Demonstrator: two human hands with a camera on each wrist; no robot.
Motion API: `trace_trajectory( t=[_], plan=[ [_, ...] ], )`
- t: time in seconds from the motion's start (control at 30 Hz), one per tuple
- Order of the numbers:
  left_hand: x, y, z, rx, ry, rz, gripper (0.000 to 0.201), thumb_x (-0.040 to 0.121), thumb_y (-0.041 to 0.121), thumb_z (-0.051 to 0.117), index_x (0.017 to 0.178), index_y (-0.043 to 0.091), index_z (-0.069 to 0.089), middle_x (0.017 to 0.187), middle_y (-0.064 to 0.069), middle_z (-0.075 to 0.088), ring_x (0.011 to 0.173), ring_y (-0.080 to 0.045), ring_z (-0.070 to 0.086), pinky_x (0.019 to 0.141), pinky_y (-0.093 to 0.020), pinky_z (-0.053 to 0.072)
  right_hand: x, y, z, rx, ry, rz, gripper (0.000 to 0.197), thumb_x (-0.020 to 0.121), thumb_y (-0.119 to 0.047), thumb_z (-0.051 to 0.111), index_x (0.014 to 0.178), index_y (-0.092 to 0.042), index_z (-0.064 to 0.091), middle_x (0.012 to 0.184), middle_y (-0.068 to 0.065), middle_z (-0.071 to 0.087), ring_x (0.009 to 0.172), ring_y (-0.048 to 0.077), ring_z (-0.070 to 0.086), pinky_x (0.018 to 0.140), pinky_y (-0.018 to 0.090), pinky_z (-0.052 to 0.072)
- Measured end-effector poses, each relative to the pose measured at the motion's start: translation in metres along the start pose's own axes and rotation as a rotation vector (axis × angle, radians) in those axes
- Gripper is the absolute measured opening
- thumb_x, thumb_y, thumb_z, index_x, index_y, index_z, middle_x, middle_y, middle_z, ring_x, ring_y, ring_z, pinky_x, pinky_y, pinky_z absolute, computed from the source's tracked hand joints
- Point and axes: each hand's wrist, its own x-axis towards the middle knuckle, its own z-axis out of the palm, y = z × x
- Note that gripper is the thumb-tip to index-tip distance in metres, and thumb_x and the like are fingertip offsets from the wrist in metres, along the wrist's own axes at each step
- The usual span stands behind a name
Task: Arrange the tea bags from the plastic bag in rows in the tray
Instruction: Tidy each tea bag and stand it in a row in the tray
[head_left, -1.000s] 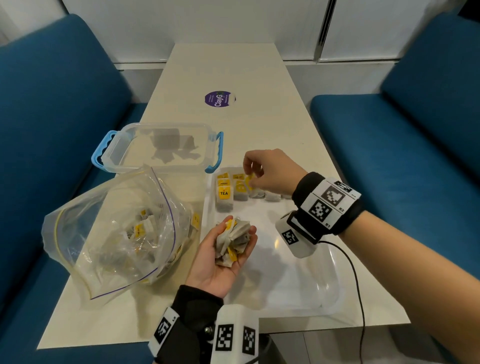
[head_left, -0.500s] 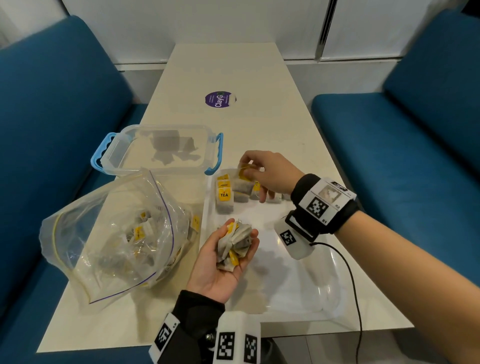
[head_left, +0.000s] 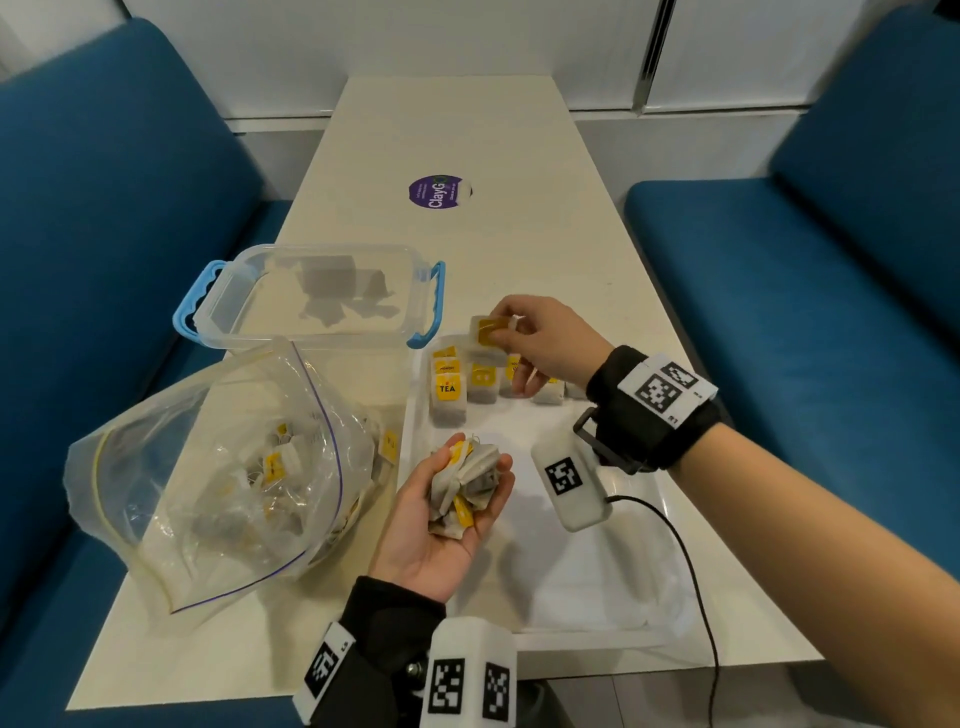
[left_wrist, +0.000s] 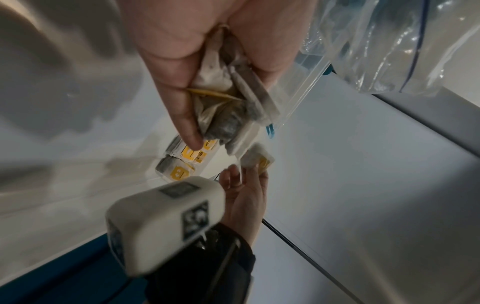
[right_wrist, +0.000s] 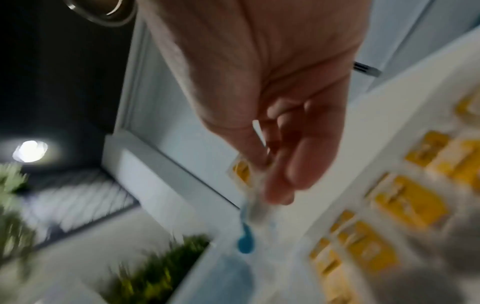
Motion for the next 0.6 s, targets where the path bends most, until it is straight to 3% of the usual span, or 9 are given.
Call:
trace_trajectory(
  t=[0.17, 0.3, 0.43, 0.6],
  plan=[
    [0.002, 0.001, -0.002, 0.005, -0.013, 0.0, 0.031, 0.077, 0.016, 0.058, 0.106, 0.008, 0.062, 0.108, -0.024, 0.062, 0.093, -0.036, 0.062, 0.073, -0.045, 0.056, 0.002, 0.011, 0.009, 0.124, -0.012, 0.054, 0.007, 0.095, -0.005, 0.045, 0.096, -0.011, 0.05, 0.079, 0.012, 0.055, 0.049, 0.017, 0.065, 0.042, 0.028, 0.054],
    [0.003, 0.001, -0.001, 0.009, -0.019, 0.006, 0.029, 0.075, 0.016, 0.058, 0.103, 0.007, 0.063, 0.104, -0.024, 0.063, 0.094, -0.036, 0.062, 0.075, -0.046, 0.054, 0.004, 0.026, 0.018, 0.138, 0.043, 0.149, 0.013, 0.092, 0.003, 0.046, 0.095, -0.009, 0.048, 0.075, 0.012, 0.057, 0.055, 0.019, 0.065, 0.047, 0.031, 0.056],
    [0.004, 0.001, -0.004, 0.005, -0.011, 0.009, 0.033, 0.077, 0.016, 0.058, 0.108, 0.007, 0.062, 0.102, -0.024, 0.064, 0.095, -0.036, 0.061, 0.076, -0.047, 0.054, 0.007, 0.035, 0.027, 0.135, 0.074, 0.192, 0.022, 0.09, -0.001, 0.053, 0.073, -0.013, 0.045, 0.069, 0.009, 0.054, 0.039, 0.014, 0.06, 0.038, 0.024, 0.05],
    [0.004, 0.001, -0.005, 0.005, 0.006, 0.0, 0.025, 0.084, 0.016, 0.055, 0.107, 0.007, 0.062, 0.099, -0.024, 0.065, 0.095, -0.036, 0.061, 0.075, -0.046, 0.054, 0.013, 0.042, 0.035, 0.122, 0.07, 0.269, 0.018, 0.092, 0.002, 0.047, 0.078, -0.008, 0.047, 0.072, 0.008, 0.052, 0.044, 0.012, 0.06, 0.038, 0.025, 0.052]
  ],
)
